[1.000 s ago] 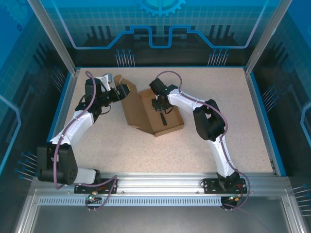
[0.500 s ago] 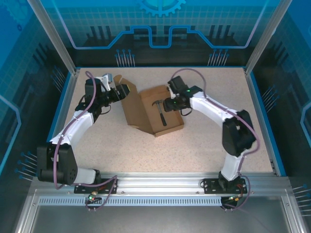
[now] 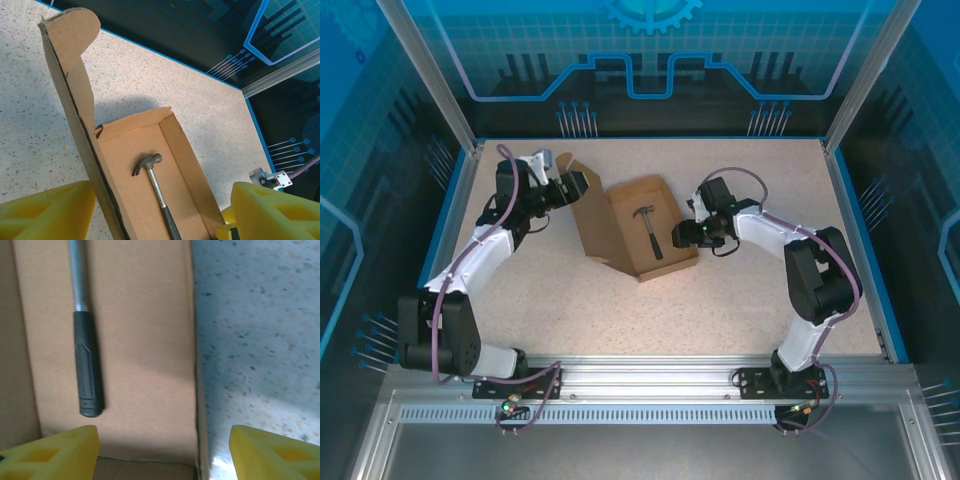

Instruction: Fold the paper box

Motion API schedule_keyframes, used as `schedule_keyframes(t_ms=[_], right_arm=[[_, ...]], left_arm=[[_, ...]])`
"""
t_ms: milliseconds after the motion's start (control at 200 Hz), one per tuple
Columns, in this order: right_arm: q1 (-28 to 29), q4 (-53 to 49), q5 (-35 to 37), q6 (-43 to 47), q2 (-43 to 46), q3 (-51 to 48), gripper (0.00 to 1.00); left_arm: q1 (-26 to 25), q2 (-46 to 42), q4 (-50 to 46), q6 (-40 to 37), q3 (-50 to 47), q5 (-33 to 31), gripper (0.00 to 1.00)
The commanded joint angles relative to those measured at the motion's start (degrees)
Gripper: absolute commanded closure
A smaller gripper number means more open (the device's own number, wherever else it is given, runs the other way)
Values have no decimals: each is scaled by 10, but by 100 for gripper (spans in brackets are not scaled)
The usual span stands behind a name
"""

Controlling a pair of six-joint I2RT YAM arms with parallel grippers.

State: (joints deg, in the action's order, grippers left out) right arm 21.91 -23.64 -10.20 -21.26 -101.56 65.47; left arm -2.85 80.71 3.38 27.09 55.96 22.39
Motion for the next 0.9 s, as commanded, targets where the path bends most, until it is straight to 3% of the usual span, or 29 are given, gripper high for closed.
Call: schedule_keyframes(t_ms=[0,405,585,890], right_arm=[[11,40,-40,-18,2,-19,30],[71,103,-22,-80,50,-78,31],[103,110,12,-108,55,-77,30],[142,131,2,-133,28,-49,29]], left_arm=[[-4,13,16,10,24,18,27],[-35,67,-11,-16,91,21,27],[-49,99,-34,-35,134,22,27],[-63,144,-60,-55,188,31,27]])
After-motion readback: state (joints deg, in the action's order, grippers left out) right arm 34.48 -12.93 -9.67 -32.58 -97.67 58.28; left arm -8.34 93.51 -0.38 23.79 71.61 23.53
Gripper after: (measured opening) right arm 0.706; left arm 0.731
